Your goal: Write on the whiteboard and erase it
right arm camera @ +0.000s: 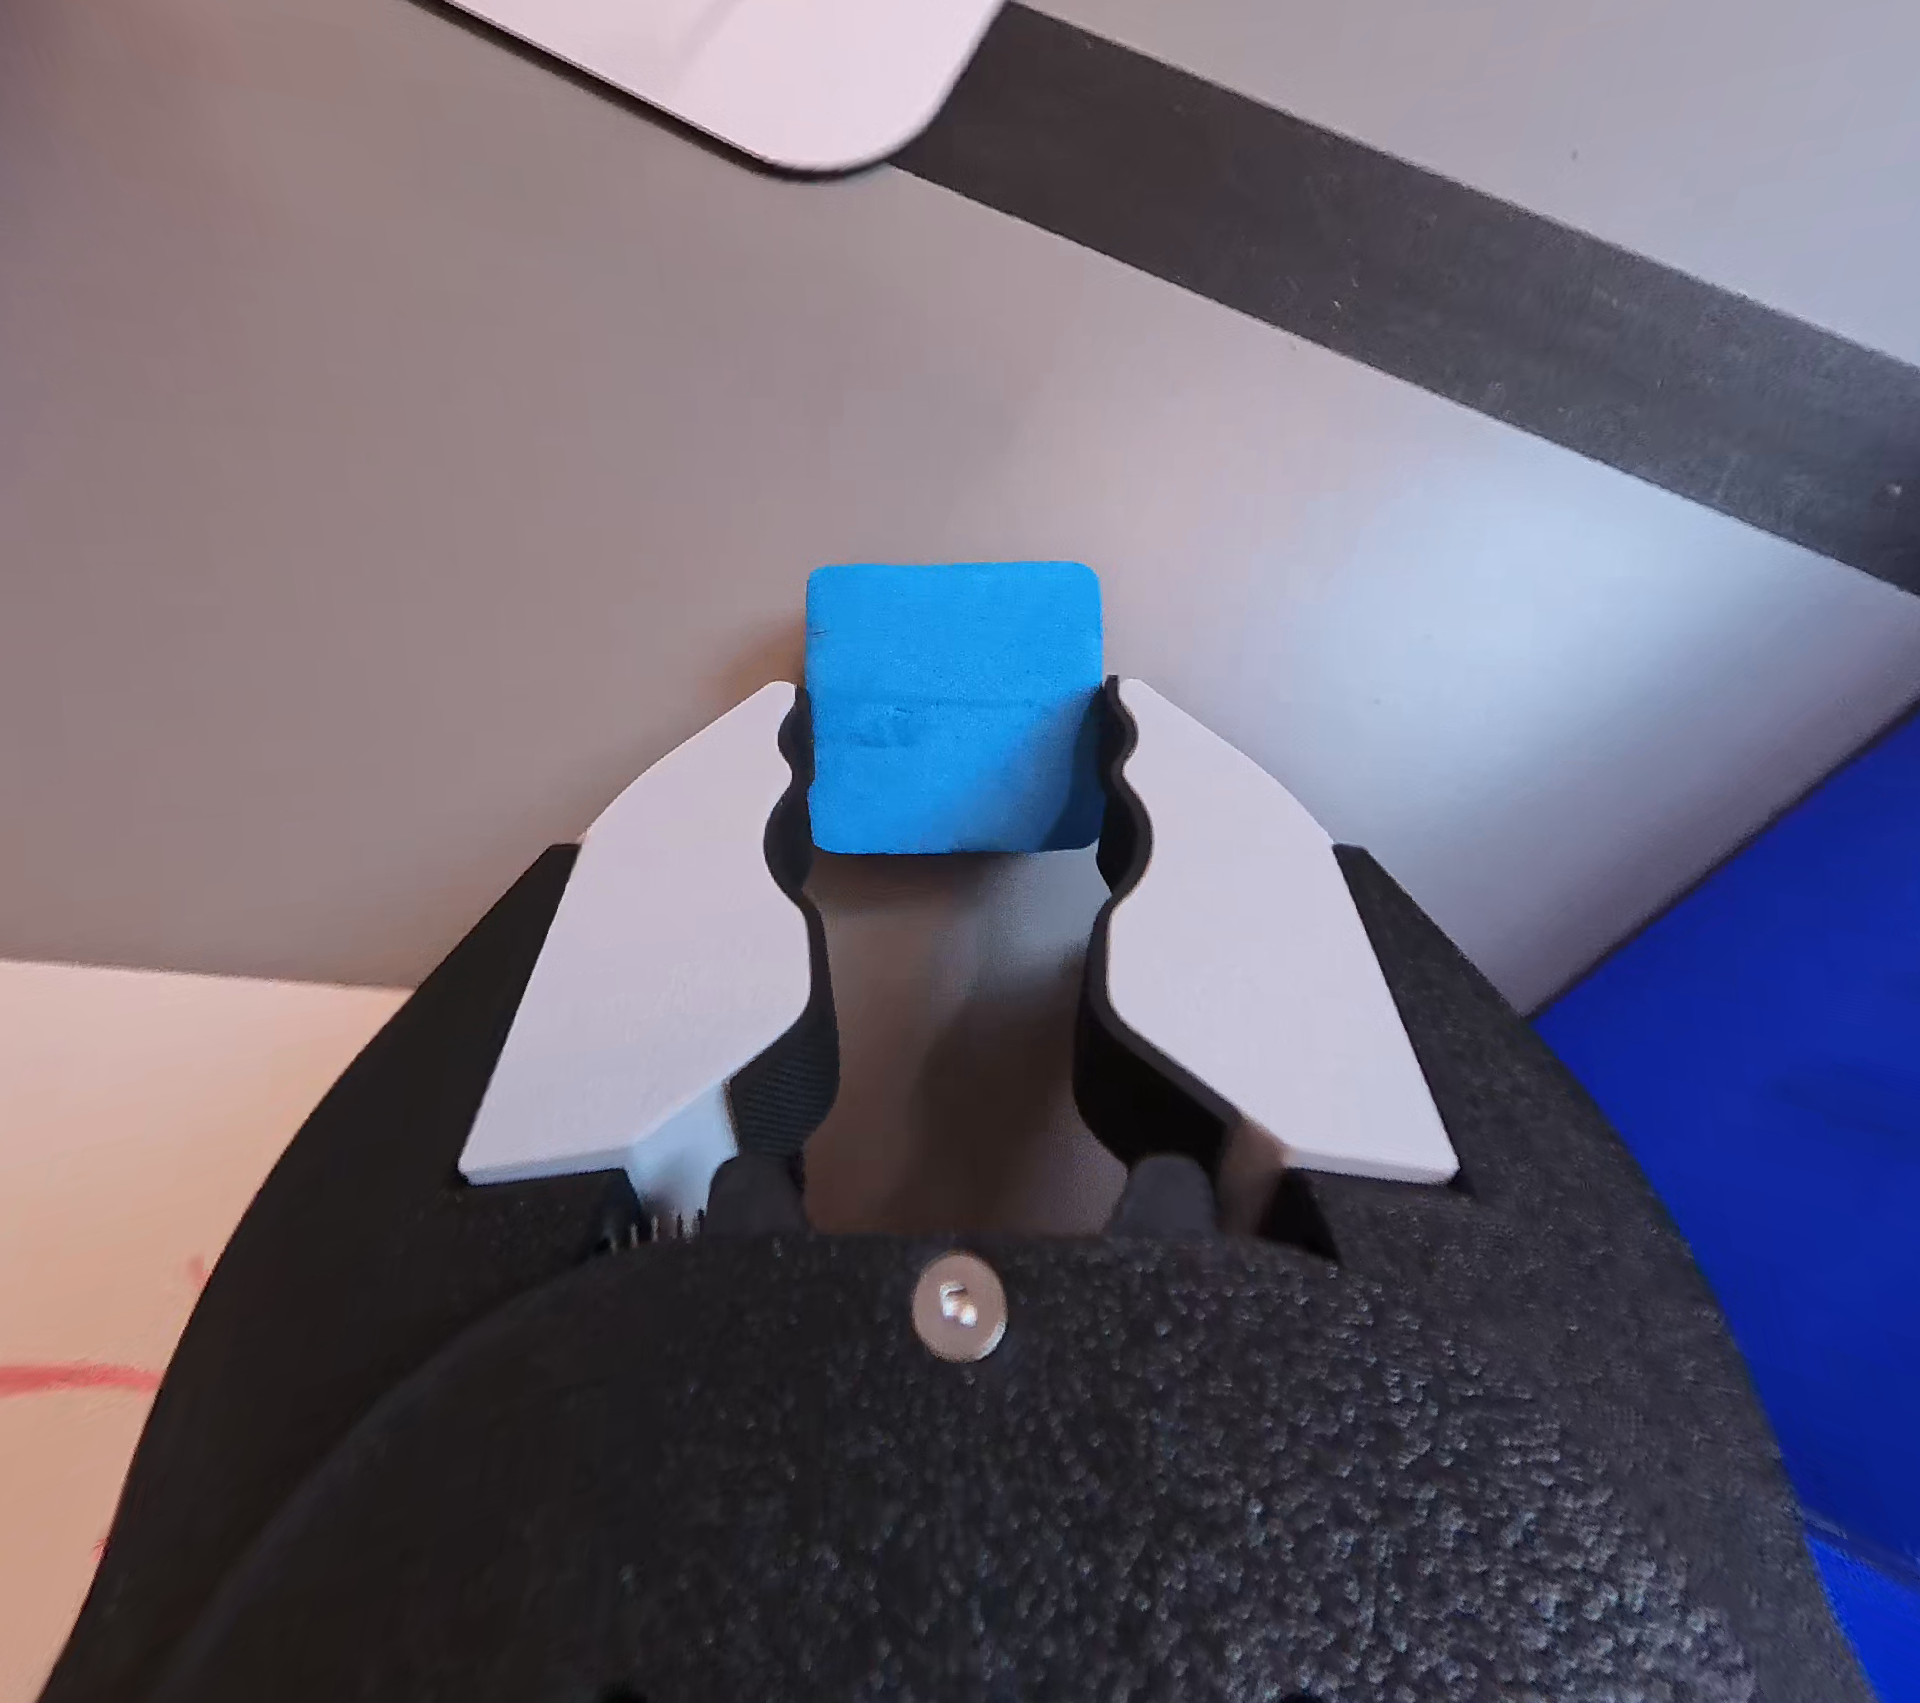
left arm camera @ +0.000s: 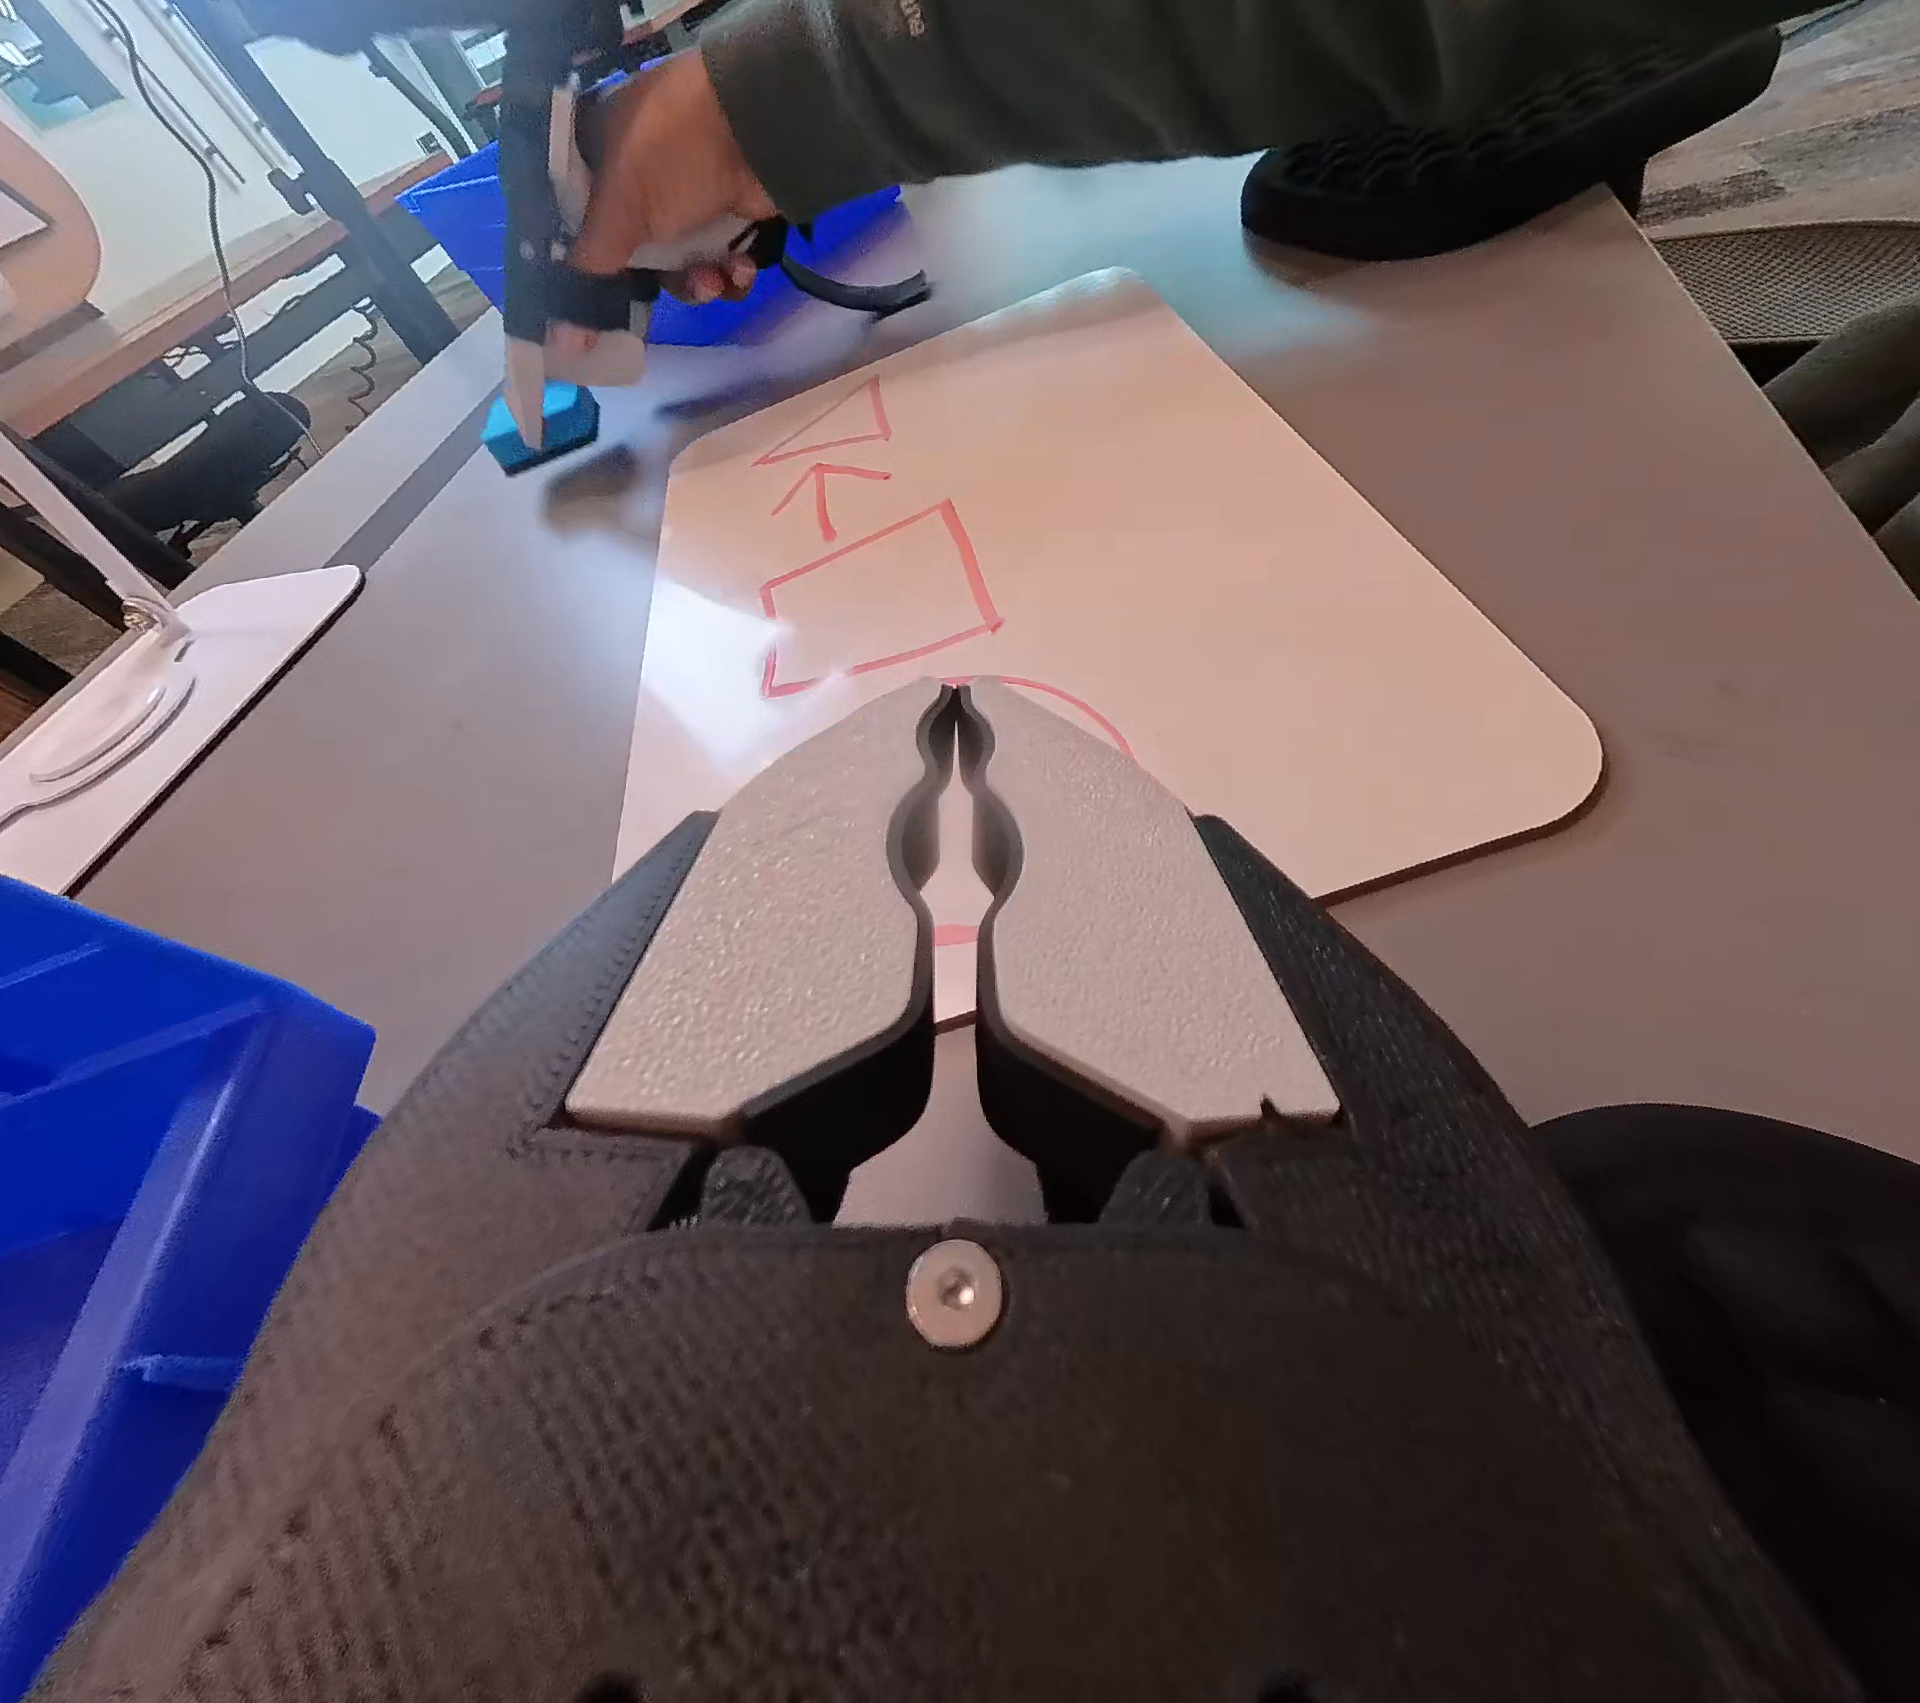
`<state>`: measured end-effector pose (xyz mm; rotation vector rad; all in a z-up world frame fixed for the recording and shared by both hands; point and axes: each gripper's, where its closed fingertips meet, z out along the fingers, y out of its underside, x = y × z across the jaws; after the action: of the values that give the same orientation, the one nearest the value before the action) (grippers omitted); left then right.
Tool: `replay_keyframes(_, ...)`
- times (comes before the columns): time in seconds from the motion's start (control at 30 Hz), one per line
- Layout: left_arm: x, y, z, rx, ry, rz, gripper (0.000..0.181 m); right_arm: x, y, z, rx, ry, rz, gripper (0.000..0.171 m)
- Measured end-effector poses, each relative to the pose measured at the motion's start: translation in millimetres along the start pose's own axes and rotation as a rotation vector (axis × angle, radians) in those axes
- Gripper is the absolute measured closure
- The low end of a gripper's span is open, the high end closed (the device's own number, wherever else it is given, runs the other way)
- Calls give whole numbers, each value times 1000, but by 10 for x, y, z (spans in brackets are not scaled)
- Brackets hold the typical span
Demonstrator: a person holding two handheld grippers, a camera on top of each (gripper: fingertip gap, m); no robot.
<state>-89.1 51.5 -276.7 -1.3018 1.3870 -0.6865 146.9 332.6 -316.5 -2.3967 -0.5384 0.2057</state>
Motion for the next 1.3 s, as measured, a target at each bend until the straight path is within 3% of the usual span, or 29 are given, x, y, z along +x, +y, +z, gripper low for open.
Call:
replay_keyframes(0.17,-92,79,-13,-59,-57,33,181,-534,16,-573,58,-218,-197,119)
replay_keyframes(0.27,-206,168,-64,-133,-106,105,181,-849,420,-853,-8,-288,-313,118)
replay_keyframes(0.43,-50,210,-63,-174,26,58,179,-1093,1021,-1050,-63,-293,-402,118)
replay_keyframes(0.6,440,37,40,-180,208,133,181,-1190,1226,-1065,-83,-312,-414,118)
replay_keyframes(0.8,895,115,140,-359,413,155,181,-1201,1295,-1068,-145,-298,-438,118)
replay_keyframes(1.07,956,213,244,-542,518,82,181,-998,1306,-1041,-199,-252,-322,118)
replay_keyframes(1.3,947,226,241,-583,523,128,181,-916,1203,-859,-204,-223,-312,119)
